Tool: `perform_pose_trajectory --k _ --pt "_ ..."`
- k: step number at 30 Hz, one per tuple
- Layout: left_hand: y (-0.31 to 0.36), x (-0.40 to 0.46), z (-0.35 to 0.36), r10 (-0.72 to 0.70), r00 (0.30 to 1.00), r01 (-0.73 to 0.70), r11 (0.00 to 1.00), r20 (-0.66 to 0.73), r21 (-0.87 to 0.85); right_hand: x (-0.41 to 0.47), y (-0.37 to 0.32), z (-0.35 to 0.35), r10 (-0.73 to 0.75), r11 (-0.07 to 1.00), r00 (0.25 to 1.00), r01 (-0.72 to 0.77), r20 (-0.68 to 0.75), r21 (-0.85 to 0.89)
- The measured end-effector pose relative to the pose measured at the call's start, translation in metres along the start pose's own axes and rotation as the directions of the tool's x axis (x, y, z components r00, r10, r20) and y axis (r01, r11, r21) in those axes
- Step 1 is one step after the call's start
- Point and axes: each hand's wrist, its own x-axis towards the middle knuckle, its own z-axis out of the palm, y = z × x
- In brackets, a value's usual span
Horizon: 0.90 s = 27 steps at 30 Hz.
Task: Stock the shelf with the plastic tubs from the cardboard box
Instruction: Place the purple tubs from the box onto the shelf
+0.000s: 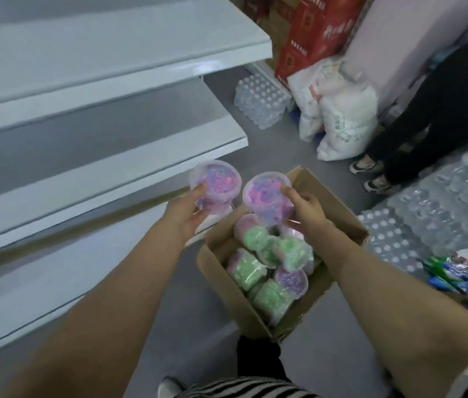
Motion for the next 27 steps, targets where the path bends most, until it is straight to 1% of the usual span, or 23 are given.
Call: perform_pose_trajectory --k 3,6,9,11,14,18,22,24,27 --pt "0.04 -0.044 -0.044 0.078 0.996 -0.076 0.997 0.041 -0.03 -0.05 -0.026 0.05 -0.071 0.996 0.995 0.068 0.066 0.054" --pt "0.083 -0.084 -0.09 0.171 0.985 -0.17 0.983 0.019 -0.067 -0.098 -0.054 0.103 -0.14 0.987 0.975 0.122 0.173 0.107" --pt "0.128 -0.124 -0.133 0.26 0.966 -0.257 0.959 0.007 -0.115 -0.141 -0.082 0.155 -0.223 0.97 0.934 0.184 0.278 0.159" --pt "0.156 -0.147 -0.157 0.321 0.947 -0.321 0.939 -0.015 -0.123 -0.168 -0.1 0.188 -0.265 0.962 0.899 0.223 0.348 0.155" --pt "0.194 -0.177 -0.191 0.406 0.912 -0.409 0.9 -0.053 -0.147 -0.2 -0.123 0.234 -0.284 0.957 0.86 0.23 0.424 0.175" --pt "0.236 -0.2 -0.233 0.462 0.873 -0.485 0.856 -0.156 -0.179 -0.228 -0.145 0.289 -0.285 0.957 0.822 0.216 0.493 0.194" --pt "0.278 -0.212 -0.284 0.502 0.805 -0.57 0.801 -0.316 -0.181 -0.24 -0.165 0.349 -0.252 0.966 0.791 0.167 0.557 0.199" --pt "0.297 -0.211 -0.307 0.498 0.772 -0.596 0.784 -0.394 -0.177 -0.24 -0.173 0.377 -0.245 0.969 0.766 0.17 0.594 0.18" --pt "0.323 -0.208 -0.329 0.473 0.742 -0.603 0.78 -0.475 -0.167 -0.238 -0.182 0.415 -0.223 0.975 0.736 0.159 0.639 0.157"
